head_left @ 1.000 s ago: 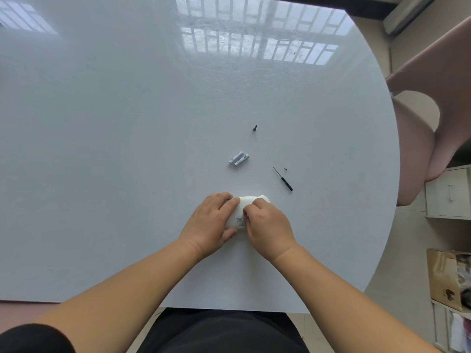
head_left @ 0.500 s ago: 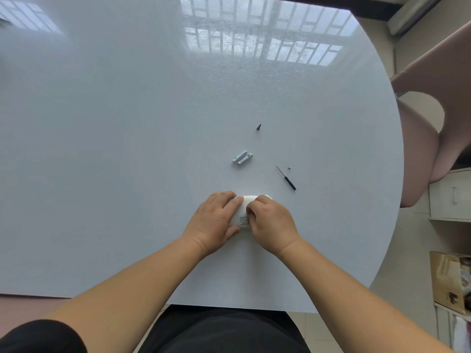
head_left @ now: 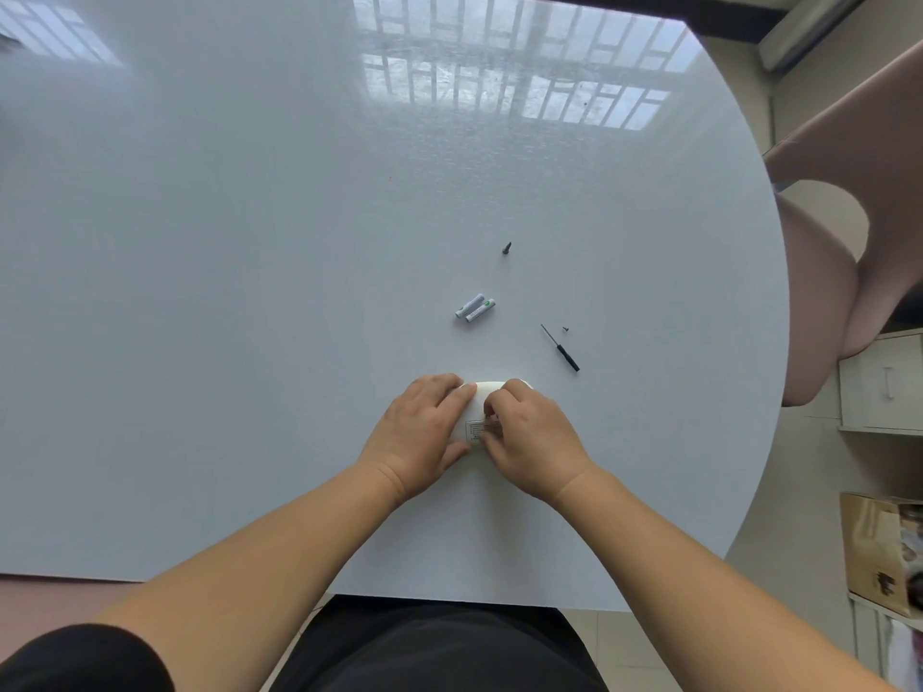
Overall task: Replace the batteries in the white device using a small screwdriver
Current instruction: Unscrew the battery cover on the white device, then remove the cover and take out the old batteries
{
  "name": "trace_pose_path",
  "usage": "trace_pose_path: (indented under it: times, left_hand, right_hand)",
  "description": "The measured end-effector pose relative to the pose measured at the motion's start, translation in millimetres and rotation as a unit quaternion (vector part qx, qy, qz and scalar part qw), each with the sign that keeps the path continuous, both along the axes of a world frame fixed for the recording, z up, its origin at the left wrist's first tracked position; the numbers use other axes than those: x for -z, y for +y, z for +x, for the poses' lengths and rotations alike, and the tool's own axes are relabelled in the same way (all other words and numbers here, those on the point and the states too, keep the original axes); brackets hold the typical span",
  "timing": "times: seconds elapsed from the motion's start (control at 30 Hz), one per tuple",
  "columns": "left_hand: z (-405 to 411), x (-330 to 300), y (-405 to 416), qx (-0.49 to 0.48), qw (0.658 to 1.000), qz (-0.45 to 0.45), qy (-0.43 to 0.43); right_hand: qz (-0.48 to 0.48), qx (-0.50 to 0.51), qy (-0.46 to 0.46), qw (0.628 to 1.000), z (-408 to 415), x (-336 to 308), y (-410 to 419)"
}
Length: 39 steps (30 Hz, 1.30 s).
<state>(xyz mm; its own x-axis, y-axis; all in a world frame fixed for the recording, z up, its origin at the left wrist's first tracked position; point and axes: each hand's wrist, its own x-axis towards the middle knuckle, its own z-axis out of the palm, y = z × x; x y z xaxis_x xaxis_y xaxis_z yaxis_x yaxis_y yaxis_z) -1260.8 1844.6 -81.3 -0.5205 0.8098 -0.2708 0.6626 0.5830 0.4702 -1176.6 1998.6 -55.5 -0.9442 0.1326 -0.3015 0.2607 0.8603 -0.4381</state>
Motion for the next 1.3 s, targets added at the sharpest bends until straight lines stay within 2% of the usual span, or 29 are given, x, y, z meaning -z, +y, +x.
trace_pose_path:
  times: [0.37, 0.67, 0.73, 0.83, 0.93, 1.03, 1.2, 1.3]
  left_hand:
    - [1, -1, -1, -0.005, 1.0, -0.002, -0.006]
    - [2, -1, 0, -0.007, 1.0, -0.003, -0.003]
    - [1, -2, 0, -0.006, 1.0, -0.001, -0.002]
    - [2, -1, 0, -0.003, 1.0, 0.0, 0.001]
    - [3, -1, -1, -0.003, 1.0, 0.003, 0.003]
    - [2, -2, -1, -0.009, 1.0, 0.008, 0.002]
    - [2, -2, 0, -0.009, 1.0, 0.01, 0.005]
    - [3, -3, 0, -0.011, 1.0, 0.009, 0.004]
  right_hand:
    - [-0.039, 0.004, 0.03, 0.999, 8, 1, 1]
    - [-0.144, 0.127, 0.012, 0.981, 24, 1, 3]
    - [-0.189, 0.219, 0.011, 0.957, 25, 2, 13]
    - [-0.253, 0.378, 0.034, 0.89, 30, 3, 44]
    - [-0.24, 0.469, 0.055, 0.848, 38, 2, 86]
    - [-0.21, 0.478, 0.018, 0.853, 43, 5, 120]
    - [-0.163, 0.393, -0.078, 0.902, 41, 12, 151]
    - [-0.116, 0.358, -0.091, 0.922, 38, 15, 156]
